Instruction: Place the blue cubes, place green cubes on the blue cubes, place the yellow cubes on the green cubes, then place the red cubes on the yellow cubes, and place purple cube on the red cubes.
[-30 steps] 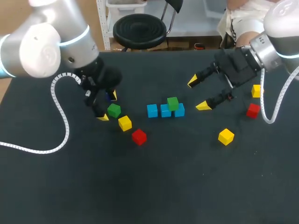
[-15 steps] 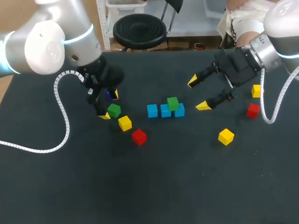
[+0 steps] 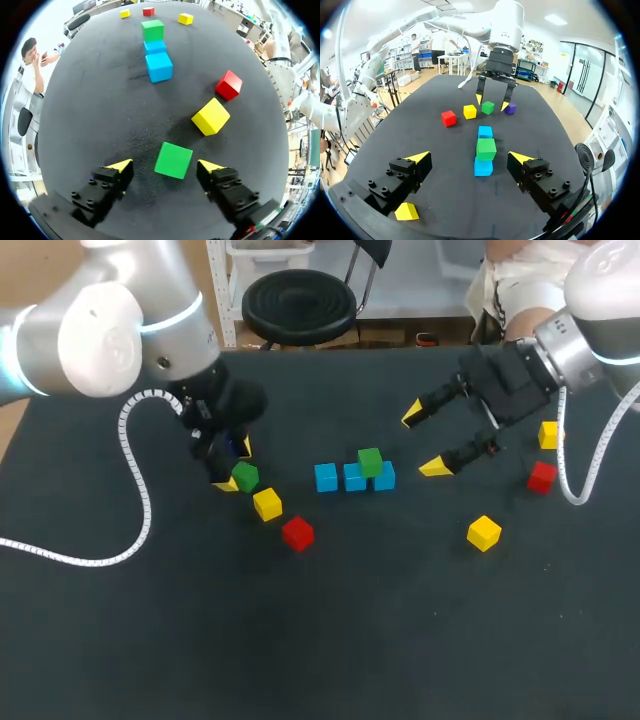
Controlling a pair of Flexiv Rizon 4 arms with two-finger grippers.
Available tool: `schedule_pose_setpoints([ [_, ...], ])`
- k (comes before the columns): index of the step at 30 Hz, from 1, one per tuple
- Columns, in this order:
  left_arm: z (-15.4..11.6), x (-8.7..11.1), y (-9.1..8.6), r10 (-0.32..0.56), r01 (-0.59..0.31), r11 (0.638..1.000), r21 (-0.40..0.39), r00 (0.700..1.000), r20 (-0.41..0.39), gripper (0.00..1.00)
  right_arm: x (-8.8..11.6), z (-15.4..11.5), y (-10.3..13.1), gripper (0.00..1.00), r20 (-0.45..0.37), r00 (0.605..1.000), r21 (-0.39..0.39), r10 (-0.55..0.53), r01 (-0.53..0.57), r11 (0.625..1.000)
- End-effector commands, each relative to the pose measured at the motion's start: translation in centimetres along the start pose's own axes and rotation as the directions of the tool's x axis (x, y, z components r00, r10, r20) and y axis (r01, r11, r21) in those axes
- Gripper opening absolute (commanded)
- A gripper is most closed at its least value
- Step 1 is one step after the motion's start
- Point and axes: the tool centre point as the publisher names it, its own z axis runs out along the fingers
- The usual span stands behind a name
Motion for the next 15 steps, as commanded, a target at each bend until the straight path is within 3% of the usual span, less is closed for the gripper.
schedule_pose_setpoints([
  [1,-0.01,0.09,0.16,-0.004,0.004,1.0,0.001,1.0,-0.001,0.36,0.02,0.01,0.01,1.0,0.001,1.0,0.001,-0.001,0.001,1.0],
  [4,0.0,0.22,0.1,-0.01,0.01,1.0,0.0,1.0,-0.001,0.29,0.02,0.01,0.01,1.0,0.001,1.0,0.001,-0.001,0.001,1.0],
  [7,0.01,0.27,0.06,-0.015,0.015,1.0,-0.001,1.0,0.001,0.15,0.02,0.01,0.01,1.0,0.001,1.0,0.001,-0.001,0.001,1.0],
  [8,0.01,0.28,0.04,-0.017,0.017,1.0,-0.002,1.0,0.001,0.0,0.02,0.01,0.01,1.0,0.001,1.0,0.001,-0.001,0.001,1.0],
  [15,-0.1,0.15,-0.44,-0.018,0.018,1.0,-0.012,1.0,0.009,0.0,0.02,0.01,0.01,1.0,0.001,1.0,0.001,-0.001,0.001,1.0],
])
